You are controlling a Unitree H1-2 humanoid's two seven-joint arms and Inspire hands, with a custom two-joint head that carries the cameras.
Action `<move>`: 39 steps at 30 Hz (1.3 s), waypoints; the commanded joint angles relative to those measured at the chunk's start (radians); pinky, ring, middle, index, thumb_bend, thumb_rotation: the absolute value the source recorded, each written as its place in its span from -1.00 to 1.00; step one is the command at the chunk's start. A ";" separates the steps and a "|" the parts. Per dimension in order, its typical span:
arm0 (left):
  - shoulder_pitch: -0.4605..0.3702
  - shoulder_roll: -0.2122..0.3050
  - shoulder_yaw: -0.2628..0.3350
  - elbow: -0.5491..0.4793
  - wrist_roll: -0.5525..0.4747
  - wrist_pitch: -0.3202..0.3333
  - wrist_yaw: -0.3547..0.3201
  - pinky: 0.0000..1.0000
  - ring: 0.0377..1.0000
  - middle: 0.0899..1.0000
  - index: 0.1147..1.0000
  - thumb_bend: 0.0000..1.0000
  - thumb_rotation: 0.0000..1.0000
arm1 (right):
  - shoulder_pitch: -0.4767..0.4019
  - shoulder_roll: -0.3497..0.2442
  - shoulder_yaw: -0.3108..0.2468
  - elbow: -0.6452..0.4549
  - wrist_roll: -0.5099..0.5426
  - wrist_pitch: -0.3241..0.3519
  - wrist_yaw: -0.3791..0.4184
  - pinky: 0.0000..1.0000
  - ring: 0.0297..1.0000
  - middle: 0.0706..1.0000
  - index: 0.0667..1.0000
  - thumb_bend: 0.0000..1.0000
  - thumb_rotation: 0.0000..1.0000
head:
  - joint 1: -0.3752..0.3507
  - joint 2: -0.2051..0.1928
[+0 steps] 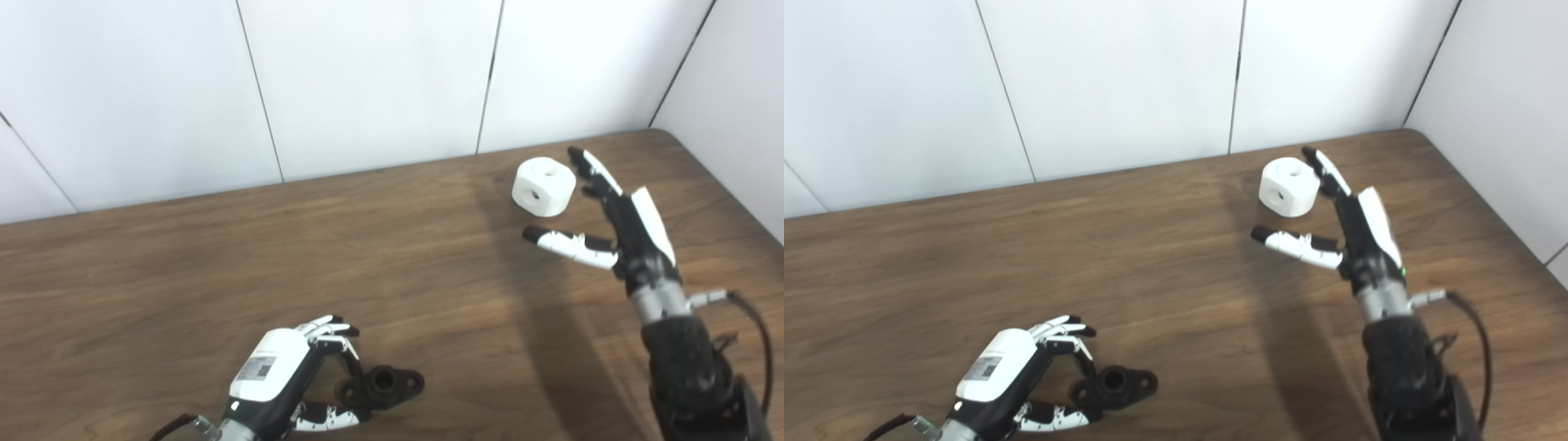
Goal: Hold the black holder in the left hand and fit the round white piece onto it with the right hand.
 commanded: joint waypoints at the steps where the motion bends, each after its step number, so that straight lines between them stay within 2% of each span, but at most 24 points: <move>1: 0.037 0.038 0.000 0.043 0.007 0.030 -0.064 0.60 0.77 0.58 -0.16 0.03 -0.90 | -0.062 -0.052 0.004 0.004 -0.070 0.040 0.031 0.80 0.88 0.89 0.85 0.51 -0.10 | -0.001 0.001; 6: 0.044 0.044 0.004 0.043 -0.009 0.023 -0.063 0.61 0.77 0.58 -0.16 0.03 -0.90 | -0.158 -0.085 -0.005 0.088 -0.153 0.063 0.101 0.84 0.97 0.95 0.81 0.55 -0.17 | -0.015 0.003; 10: 0.050 0.046 0.008 0.041 -0.014 0.019 -0.062 0.59 0.77 0.58 -0.16 0.03 -0.89 | -0.222 -0.099 0.000 0.171 -0.211 0.063 0.113 0.82 1.00 0.97 0.75 0.61 -0.20 | -0.021 0.003; 20: 0.054 0.048 0.019 0.049 -0.022 0.002 -0.055 0.59 0.76 0.56 -0.16 0.03 -0.89 | -0.351 -0.056 -0.029 0.357 -0.421 0.064 0.198 0.86 1.00 1.00 0.67 0.69 -0.19 | -0.035 -0.001; 29: 0.057 0.053 0.023 0.049 -0.019 -0.002 -0.057 0.59 0.76 0.56 -0.16 0.03 -0.89 | -0.417 -0.021 -0.054 0.494 -0.506 0.063 0.210 0.87 1.00 0.99 0.63 0.70 -0.22 | -0.038 -0.003; 39: 0.057 0.054 0.025 0.041 -0.026 0.011 -0.067 0.59 0.77 0.56 -0.16 0.03 -0.89 | -0.453 -0.004 -0.048 0.594 -0.524 0.064 0.188 0.82 0.99 0.95 0.58 0.74 -0.21 | -0.040 -0.001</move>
